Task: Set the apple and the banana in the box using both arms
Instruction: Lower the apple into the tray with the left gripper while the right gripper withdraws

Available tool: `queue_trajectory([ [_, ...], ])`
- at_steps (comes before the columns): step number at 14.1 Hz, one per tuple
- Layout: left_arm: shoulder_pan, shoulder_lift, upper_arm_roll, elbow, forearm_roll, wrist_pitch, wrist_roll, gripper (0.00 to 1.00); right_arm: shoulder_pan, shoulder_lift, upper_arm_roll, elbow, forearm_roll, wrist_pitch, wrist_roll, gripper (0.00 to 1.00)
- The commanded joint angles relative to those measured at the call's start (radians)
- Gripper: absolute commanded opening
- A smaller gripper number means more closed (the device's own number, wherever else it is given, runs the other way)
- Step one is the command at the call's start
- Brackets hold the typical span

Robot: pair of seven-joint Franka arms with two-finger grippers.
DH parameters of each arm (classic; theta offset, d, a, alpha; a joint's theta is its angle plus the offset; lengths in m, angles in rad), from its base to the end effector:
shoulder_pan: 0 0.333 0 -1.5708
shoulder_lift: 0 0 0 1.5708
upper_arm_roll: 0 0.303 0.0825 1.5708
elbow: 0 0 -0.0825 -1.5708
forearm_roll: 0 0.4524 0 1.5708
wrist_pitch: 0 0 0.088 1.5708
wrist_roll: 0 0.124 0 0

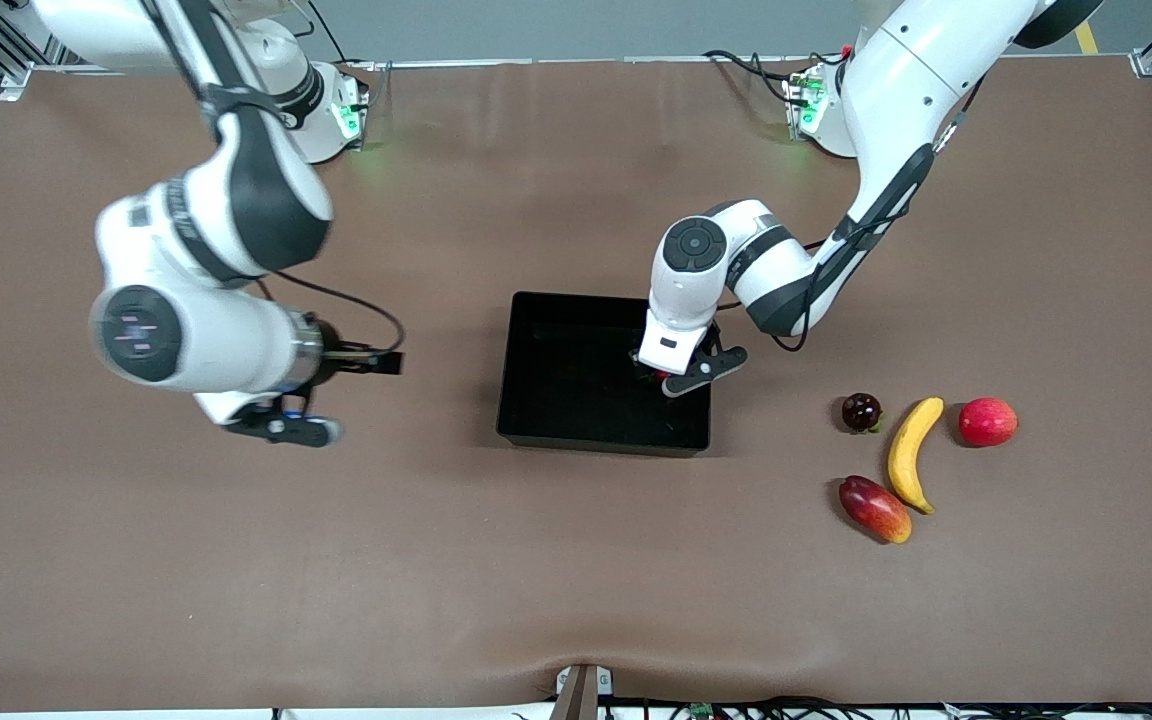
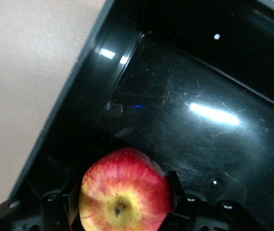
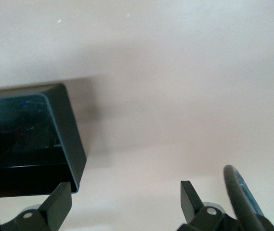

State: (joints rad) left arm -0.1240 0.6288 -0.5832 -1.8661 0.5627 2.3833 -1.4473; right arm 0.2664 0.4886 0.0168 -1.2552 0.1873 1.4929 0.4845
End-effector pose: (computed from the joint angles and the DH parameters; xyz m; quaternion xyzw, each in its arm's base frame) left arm 0.5247 -0.4321 0.1494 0.9772 0.2096 0.0342 0.0029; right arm 0.6946 0.2252 0.4257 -0.9819 0.1041 0.1519 0.0437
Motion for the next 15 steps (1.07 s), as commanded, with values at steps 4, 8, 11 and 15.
queue_trajectory([
  [4, -0.025, 0.064, 0.003, 0.05, 0.026, 0.02, -0.05, 0.08, -0.19, -0.097, 0.015, 0.059, -0.133, -0.089, -0.127, 1.0],
  [8, -0.04, 0.071, 0.006, 0.062, 0.026, 0.019, -0.045, 0.92, -0.32, -0.183, 0.017, -0.021, -0.157, -0.102, -0.243, 1.0],
  [11, -0.051, 0.048, 0.003, 0.103, 0.022, -0.027, -0.039, 1.0, -0.38, -0.275, 0.017, -0.085, -0.157, -0.089, -0.511, 1.0],
  [15, -0.039, -0.017, -0.023, 0.174, 0.006, -0.179, -0.031, 1.0, -0.365, -0.369, 0.025, -0.127, -0.16, -0.1, -0.517, 1.0],
])
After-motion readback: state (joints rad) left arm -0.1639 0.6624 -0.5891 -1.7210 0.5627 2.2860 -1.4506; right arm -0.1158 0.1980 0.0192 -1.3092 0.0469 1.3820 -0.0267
